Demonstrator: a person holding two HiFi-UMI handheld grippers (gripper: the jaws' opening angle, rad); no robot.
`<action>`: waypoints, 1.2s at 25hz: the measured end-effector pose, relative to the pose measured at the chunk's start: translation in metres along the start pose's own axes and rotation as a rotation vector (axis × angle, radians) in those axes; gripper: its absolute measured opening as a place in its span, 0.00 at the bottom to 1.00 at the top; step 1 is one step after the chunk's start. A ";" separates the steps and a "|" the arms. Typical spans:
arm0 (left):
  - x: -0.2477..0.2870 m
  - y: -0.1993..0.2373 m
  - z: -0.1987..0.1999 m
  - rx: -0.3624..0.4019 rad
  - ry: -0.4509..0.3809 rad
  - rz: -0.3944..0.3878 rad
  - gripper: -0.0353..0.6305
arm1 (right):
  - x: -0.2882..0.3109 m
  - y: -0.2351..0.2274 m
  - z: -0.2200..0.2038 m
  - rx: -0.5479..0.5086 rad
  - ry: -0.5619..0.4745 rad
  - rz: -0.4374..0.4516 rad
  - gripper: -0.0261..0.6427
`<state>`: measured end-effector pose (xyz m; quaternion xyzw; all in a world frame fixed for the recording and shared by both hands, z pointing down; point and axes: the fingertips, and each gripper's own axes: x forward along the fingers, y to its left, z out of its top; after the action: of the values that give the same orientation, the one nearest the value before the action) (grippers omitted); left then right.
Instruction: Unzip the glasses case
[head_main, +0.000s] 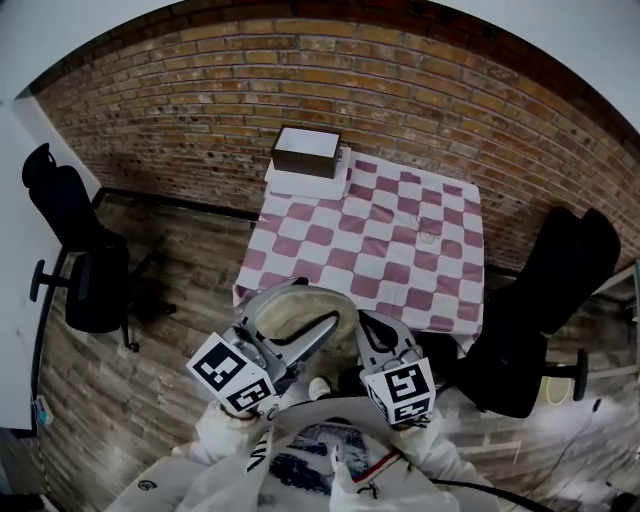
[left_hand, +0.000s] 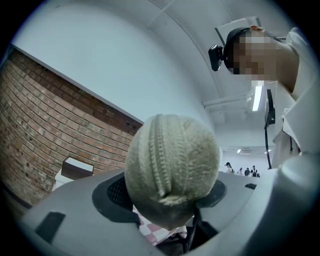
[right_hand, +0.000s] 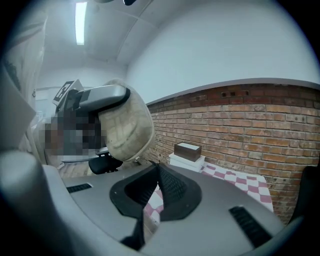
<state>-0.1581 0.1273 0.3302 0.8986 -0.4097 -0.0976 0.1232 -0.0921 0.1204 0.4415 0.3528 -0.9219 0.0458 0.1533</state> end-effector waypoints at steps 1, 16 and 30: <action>0.000 0.000 0.000 0.000 0.002 -0.002 0.50 | 0.000 -0.001 0.001 -0.004 -0.002 -0.005 0.06; 0.050 0.003 -0.010 0.045 0.083 -0.050 0.50 | 0.006 -0.059 0.009 -0.025 -0.036 -0.077 0.06; 0.154 0.020 -0.009 0.104 0.134 -0.038 0.50 | 0.030 -0.165 0.027 -0.029 -0.084 -0.090 0.06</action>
<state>-0.0700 -0.0010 0.3335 0.9159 -0.3880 -0.0183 0.1015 -0.0107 -0.0269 0.4211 0.3932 -0.9113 0.0106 0.1217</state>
